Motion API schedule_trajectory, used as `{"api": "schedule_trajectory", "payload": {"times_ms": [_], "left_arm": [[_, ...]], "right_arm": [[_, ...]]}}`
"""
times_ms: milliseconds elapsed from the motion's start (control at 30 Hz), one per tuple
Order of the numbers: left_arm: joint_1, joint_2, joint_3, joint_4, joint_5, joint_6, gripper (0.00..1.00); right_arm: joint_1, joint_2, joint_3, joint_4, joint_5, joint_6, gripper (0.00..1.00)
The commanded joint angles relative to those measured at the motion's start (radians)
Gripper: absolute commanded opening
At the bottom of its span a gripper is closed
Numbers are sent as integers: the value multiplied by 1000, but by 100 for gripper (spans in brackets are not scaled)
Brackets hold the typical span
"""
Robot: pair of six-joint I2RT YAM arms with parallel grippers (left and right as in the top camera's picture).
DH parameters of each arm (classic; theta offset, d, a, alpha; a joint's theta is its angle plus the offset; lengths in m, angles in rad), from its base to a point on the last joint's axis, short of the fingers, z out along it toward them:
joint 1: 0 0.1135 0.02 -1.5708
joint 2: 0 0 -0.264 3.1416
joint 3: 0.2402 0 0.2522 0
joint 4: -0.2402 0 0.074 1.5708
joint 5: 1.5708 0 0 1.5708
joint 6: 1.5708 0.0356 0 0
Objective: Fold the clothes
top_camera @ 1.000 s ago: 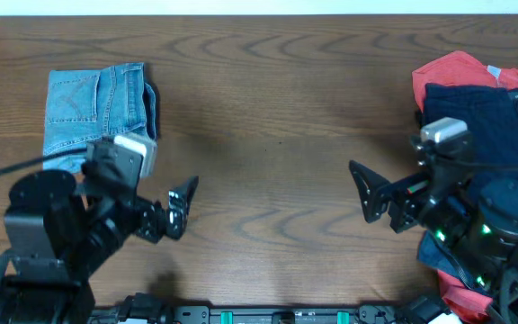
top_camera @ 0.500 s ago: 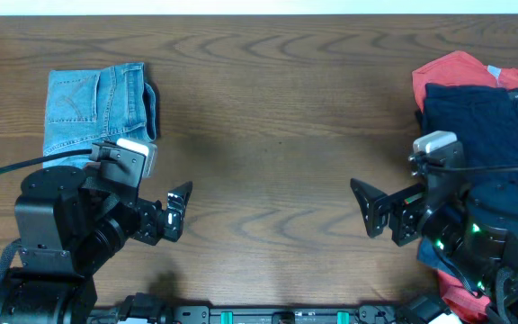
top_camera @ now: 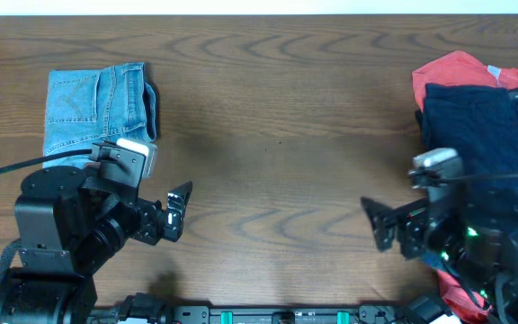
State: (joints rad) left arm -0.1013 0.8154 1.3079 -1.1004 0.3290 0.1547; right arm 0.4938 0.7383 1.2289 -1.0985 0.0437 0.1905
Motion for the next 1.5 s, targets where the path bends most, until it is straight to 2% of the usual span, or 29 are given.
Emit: {"api": "schedule_trajectory", "payload": {"times_ms": [0,233,567,833,1467], "left_arm": [[-5,-2,5,-3,-13,2,98],[-5,-2,5,-3,-13,2,98],[-5,-2,5,-3,-13,2,98],[-5,-2,5,-3,-13,2,98],[-5,-2,5,-3,-13,2,98]], "right_arm": [[-123,-99,-111,101,34,-101,99],[-342,-383,-503,435,8,-182,99],[-447,-733,-940,705,-27,-180,99],[-446,-733,-1219,1025,-34,-180,99],[-441,-733,-1224,1027,-37,-180,99]]}}
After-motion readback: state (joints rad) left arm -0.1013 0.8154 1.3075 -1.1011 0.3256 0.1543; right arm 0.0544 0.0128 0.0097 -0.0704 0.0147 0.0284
